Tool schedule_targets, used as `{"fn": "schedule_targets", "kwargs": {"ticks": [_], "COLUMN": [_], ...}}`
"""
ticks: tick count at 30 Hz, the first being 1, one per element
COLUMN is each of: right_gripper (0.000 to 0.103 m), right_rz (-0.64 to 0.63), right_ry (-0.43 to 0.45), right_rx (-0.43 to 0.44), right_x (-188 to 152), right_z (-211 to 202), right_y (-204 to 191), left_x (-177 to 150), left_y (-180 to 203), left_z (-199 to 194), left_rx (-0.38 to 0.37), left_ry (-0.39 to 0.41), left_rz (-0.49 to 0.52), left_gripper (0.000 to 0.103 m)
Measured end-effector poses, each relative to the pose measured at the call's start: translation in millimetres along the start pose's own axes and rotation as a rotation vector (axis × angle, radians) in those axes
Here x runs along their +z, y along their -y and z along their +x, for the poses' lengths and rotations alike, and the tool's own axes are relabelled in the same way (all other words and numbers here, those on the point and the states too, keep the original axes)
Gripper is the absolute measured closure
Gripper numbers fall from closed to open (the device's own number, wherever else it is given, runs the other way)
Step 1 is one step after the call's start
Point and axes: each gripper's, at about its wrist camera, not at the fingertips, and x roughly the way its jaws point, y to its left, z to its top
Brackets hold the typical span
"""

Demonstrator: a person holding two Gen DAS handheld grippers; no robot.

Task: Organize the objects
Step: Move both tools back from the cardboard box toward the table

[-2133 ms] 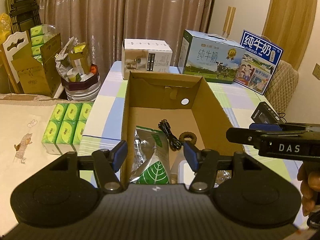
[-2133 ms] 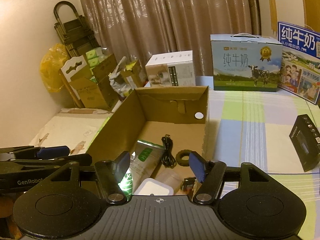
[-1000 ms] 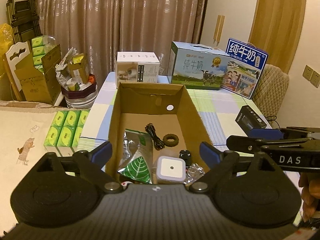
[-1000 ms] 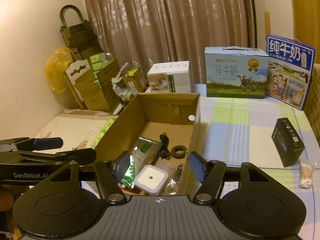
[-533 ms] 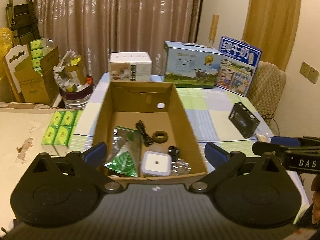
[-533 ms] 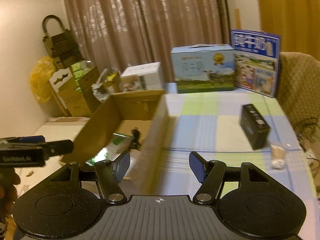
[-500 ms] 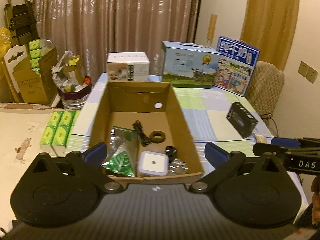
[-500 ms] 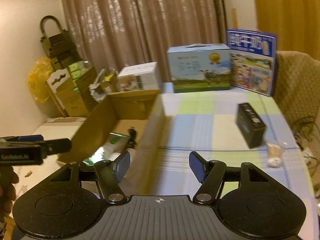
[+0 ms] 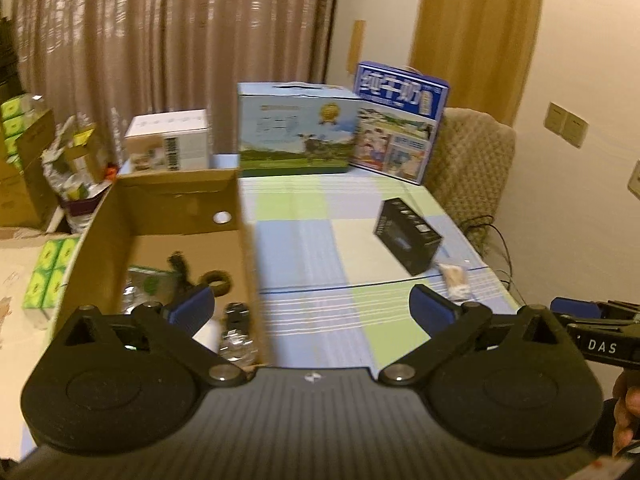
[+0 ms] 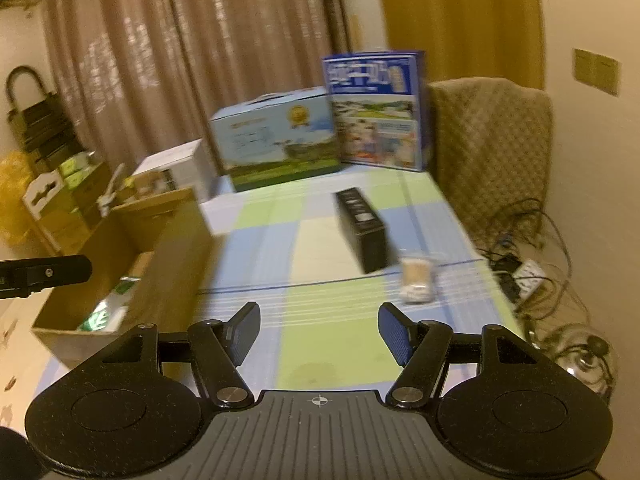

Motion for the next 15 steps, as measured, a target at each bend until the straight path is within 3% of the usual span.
{"fn": "schedule_targets", "kwargs": {"ticks": [8, 15], "right_gripper": [0.041, 0.041], "right_rz": [0.041, 0.035], "right_ry": [0.013, 0.027], "right_rx": [-0.059, -0.103], "right_x": [5, 12], "right_z": [6, 39], "right_y": [51, 87], "left_x": [10, 15], "left_y": [50, 81], "left_z": [37, 87], "left_rx": [-0.017, -0.014], "left_ry": [0.016, -0.008], "left_rz": [0.044, 0.073], "left_gripper": [0.001, 0.001]}}
